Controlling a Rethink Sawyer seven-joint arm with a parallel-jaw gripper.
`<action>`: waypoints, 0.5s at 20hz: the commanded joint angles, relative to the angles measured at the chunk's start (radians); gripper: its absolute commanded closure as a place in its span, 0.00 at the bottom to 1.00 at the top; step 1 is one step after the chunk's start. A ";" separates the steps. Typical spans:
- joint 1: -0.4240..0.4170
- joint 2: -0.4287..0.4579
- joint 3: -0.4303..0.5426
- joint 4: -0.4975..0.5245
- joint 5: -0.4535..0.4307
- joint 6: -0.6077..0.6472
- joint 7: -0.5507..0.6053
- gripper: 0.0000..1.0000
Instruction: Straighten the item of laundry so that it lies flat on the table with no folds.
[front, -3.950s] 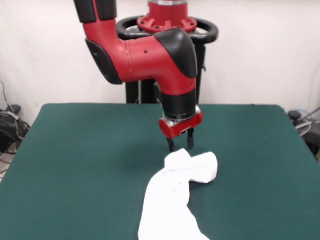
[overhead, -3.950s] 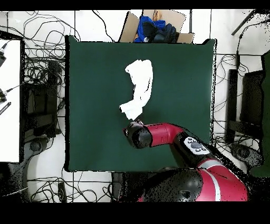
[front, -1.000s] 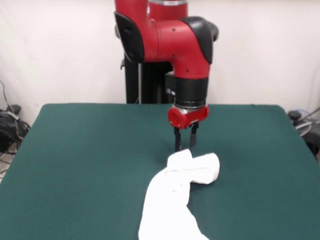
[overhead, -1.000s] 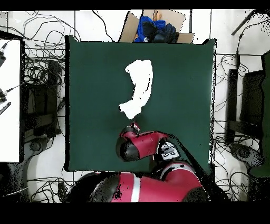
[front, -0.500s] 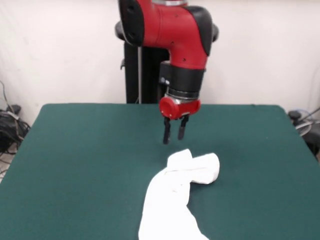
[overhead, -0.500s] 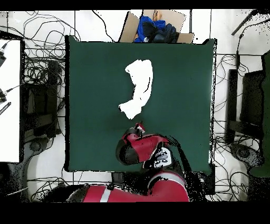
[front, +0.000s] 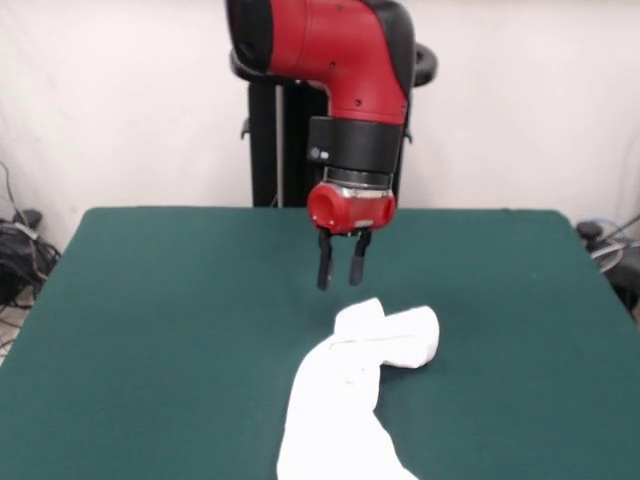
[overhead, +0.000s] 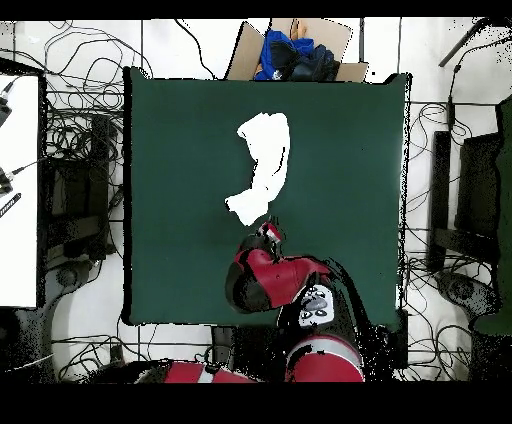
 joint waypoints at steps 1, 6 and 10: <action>-0.064 0.048 0.118 -0.076 -0.001 0.003 0.177 0.00; -0.094 0.064 0.156 -0.085 -0.019 0.013 0.158 0.00; -0.106 0.087 0.170 -0.103 -0.016 0.070 0.131 0.00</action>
